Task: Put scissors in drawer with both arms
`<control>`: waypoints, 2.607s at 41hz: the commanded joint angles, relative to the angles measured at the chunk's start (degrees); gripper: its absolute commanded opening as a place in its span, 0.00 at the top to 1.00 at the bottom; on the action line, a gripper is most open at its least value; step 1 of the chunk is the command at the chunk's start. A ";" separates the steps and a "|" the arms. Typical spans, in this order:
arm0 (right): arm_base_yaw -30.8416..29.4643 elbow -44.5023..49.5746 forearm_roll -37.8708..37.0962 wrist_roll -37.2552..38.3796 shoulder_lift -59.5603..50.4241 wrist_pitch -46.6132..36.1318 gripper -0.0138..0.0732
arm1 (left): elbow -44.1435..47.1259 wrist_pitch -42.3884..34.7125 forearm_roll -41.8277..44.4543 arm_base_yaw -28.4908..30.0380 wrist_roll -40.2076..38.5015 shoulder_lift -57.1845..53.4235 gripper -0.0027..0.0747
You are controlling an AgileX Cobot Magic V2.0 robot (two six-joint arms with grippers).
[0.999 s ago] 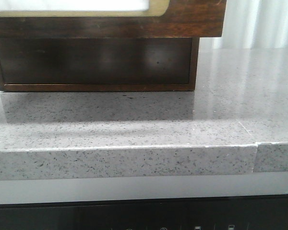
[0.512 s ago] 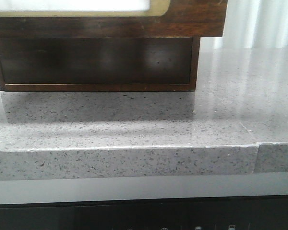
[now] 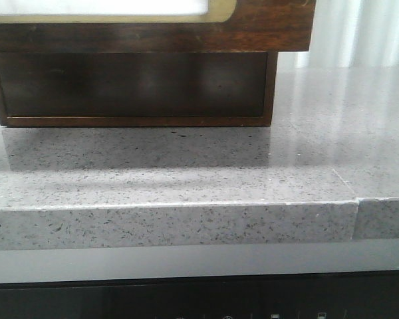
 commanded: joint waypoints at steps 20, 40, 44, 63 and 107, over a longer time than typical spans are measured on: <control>-2.41 -1.55 0.11 12.64 -9.19 -3.05 0.48 | -1.61 -4.14 -0.72 -0.42 -0.35 0.12 0.33; -6.59 11.26 2.96 28.37 -29.01 -0.14 0.48 | -1.61 -4.14 -0.72 -0.42 -0.35 0.12 0.33; -6.59 16.79 2.96 28.37 -34.18 -1.14 0.48 | -1.61 -4.14 -0.72 -0.42 -0.35 0.12 0.33; -6.59 38.10 3.26 28.86 -56.14 -1.58 0.48 | -1.61 -4.14 -0.72 -0.42 -0.35 0.12 0.33; -6.59 45.97 2.90 31.07 -64.64 -2.35 0.98 | -1.61 -4.14 -0.81 -0.42 -0.35 0.12 0.99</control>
